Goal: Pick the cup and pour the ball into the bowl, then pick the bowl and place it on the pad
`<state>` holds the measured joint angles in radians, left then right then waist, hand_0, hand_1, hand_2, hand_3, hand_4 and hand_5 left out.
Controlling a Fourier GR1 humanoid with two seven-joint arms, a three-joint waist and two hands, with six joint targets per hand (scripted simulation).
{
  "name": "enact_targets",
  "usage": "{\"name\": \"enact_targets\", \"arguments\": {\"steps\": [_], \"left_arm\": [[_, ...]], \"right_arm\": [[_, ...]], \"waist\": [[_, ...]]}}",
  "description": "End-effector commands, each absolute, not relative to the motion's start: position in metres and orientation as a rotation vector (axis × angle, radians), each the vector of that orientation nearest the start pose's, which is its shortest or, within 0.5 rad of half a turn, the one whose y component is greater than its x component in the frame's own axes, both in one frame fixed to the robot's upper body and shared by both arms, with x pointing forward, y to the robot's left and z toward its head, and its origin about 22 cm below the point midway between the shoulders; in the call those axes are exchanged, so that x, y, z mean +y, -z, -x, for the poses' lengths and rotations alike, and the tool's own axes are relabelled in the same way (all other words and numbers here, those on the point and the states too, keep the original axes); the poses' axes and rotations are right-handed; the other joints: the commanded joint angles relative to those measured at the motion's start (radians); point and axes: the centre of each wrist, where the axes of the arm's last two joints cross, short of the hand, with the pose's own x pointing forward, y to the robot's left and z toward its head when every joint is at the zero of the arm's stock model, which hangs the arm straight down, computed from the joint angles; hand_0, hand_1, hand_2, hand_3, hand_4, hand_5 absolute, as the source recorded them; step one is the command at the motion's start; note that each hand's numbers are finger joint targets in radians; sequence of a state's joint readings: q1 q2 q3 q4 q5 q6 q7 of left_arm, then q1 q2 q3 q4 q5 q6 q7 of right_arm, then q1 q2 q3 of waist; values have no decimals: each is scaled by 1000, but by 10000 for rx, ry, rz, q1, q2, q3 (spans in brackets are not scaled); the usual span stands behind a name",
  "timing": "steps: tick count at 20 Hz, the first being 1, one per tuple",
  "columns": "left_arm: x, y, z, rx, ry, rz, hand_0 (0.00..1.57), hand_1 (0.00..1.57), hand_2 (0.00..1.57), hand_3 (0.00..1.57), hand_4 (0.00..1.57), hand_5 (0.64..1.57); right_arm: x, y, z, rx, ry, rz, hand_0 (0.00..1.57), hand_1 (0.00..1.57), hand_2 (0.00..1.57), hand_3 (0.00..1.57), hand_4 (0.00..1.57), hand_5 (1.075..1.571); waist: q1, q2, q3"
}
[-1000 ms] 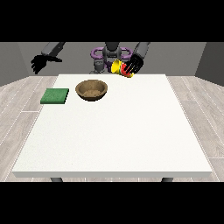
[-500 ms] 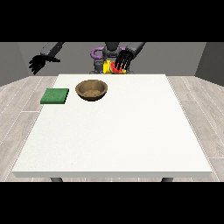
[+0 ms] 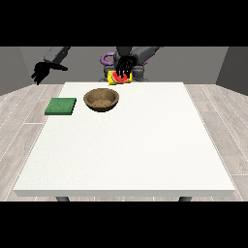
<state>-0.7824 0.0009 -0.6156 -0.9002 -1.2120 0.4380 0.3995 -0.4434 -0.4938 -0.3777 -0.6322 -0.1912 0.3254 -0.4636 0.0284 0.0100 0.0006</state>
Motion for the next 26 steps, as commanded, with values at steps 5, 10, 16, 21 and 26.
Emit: {"name": "enact_targets", "arguments": {"steps": [5,10,16,21,26], "left_arm": [[11,-36,-325,-17722,14493,-13308,0,0,1571,1571,884,1556],[5,-34,-324,-16838,16553,-14087,0,0,1571,1571,1196,1434],[-17,-73,-331,-16275,18945,-15575,769,769,1571,1571,1200,1416],[-25,-104,-341,-16291,19594,-16328,1552,1552,1571,1571,1188,1466],[-10,-85,-337,-16391,19348,-17089,1499,1499,1571,1571,1209,1457]], "right_arm": [[-414,-4,-334,-17252,613,511,0,0,0,218,0,1527],[-400,-12,-348,-17285,648,-52,0,0,0,190,0,1521],[-416,8,-327,-16863,514,361,0,0,0,239,0,1521],[-414,6,-331,-16697,820,394,0,0,0,211,0,1517],[-434,9,-315,-17145,995,795,0,0,0,262,0,1528]], "waist": [[-446,475,0],[-817,503,1],[-591,116,7],[-372,96,0],[-229,546,-1]]}}
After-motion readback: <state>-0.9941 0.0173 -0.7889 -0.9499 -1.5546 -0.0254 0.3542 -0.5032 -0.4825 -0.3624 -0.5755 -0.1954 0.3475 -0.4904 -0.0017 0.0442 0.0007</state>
